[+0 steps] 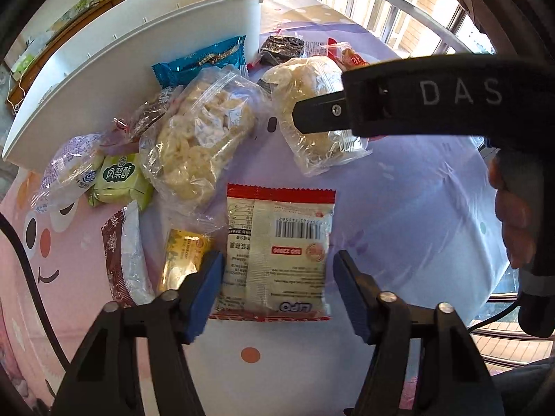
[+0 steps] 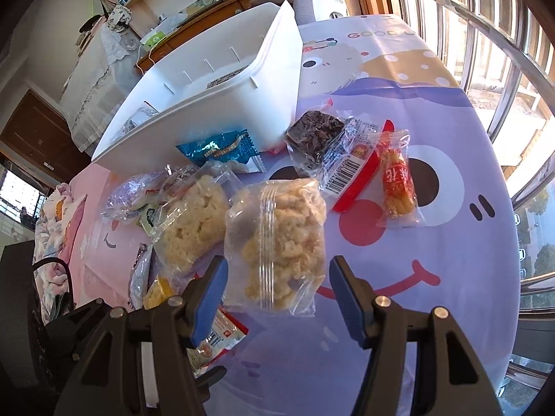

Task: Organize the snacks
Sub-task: 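Grasp the red-and-white LIPO packet with left gripper while right grasps the clear puffed-snack bag, then lift both held snacks and carry them over the white basket, then lower both snacks into the basket and open both grippers, then withdraw both grippers from the basket toward the remaining snacks, then grasp the brown foil-wrapped packet with left gripper while right grasps the yellow-labelled square packet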

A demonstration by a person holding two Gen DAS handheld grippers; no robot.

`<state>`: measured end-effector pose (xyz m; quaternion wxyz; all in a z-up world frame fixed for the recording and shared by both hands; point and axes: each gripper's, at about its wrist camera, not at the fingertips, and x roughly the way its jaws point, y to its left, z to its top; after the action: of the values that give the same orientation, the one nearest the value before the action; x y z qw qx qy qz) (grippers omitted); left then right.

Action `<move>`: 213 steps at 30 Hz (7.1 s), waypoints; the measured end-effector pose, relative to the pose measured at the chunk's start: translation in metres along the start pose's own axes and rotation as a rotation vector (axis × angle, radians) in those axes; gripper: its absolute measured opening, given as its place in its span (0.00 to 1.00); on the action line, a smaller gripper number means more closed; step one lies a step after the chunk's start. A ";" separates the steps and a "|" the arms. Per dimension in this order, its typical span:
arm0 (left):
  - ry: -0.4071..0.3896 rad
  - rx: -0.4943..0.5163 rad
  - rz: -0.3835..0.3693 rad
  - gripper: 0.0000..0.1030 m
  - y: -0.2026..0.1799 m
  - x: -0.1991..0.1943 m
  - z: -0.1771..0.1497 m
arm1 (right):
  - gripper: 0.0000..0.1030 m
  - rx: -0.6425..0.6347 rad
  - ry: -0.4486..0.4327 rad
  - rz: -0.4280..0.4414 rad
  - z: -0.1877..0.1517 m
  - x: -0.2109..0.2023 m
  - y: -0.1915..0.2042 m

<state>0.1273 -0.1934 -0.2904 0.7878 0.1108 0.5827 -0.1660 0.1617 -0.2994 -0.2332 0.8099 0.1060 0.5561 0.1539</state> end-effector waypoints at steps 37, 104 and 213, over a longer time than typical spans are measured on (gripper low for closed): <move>-0.129 0.000 -0.002 0.44 0.042 -0.086 0.000 | 0.25 0.001 0.079 -0.102 -0.022 -0.030 0.008; -0.279 -0.378 -0.144 0.69 0.290 -0.125 0.142 | 0.37 -0.049 -0.159 -0.052 0.177 -0.039 0.145; 0.084 -0.609 -0.110 0.41 0.185 0.000 -0.022 | 0.59 -0.903 0.072 0.019 -0.066 0.052 0.151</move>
<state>0.1802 -0.0155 -0.3008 0.7497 -0.1553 0.6430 -0.0216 0.0980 -0.1399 -0.2499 0.7536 -0.2585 0.4600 0.3920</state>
